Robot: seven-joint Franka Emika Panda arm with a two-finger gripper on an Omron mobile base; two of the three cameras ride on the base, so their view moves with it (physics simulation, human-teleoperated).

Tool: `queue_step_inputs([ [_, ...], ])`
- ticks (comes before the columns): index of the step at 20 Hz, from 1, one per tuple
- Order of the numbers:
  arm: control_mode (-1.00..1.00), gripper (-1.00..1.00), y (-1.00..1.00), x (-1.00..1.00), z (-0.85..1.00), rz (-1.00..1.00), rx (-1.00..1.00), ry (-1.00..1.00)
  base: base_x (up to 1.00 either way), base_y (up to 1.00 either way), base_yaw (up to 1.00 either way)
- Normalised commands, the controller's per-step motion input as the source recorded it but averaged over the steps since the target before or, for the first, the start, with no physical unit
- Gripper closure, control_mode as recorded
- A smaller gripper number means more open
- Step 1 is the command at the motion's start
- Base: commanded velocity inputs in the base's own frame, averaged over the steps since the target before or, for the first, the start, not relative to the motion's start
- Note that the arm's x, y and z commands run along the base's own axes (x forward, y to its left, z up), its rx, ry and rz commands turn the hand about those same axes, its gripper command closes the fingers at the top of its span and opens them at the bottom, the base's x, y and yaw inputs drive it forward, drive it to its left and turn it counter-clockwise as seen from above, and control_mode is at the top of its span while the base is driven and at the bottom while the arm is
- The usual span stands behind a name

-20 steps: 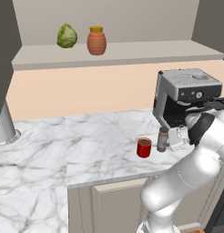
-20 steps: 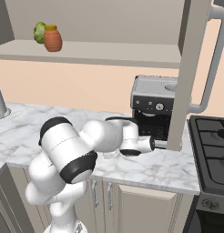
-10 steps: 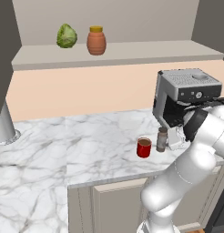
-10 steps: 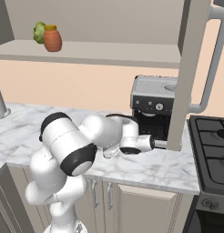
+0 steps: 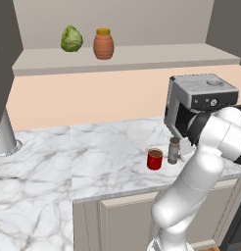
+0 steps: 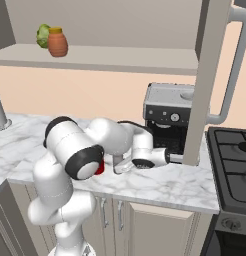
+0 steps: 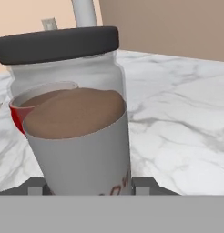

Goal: Pick the cinnamon and honey bottle from the cabinet and place them next to the mug.

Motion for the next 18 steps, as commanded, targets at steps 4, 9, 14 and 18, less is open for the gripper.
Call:
queue_step_inputs([
  [4, -1.00, 1.00, 0.00, 0.00, -0.38, 0.00, 0.00, 0.00, 0.00, 0.00, 0.00],
  [9, -1.00, 1.00, 0.00, 0.00, -0.10, 0.00, 0.00, 0.00, 0.00, 0.00, 0.00],
  [14, -1.00, -1.00, 0.00, 0.00, 0.00, 0.00, 0.00, 0.00, 0.00, 0.00, 0.00],
  [18, -1.00, -1.00, 0.00, 0.00, 0.00, 0.00, 0.00, 0.00, 0.00, 0.00, 0.00],
])
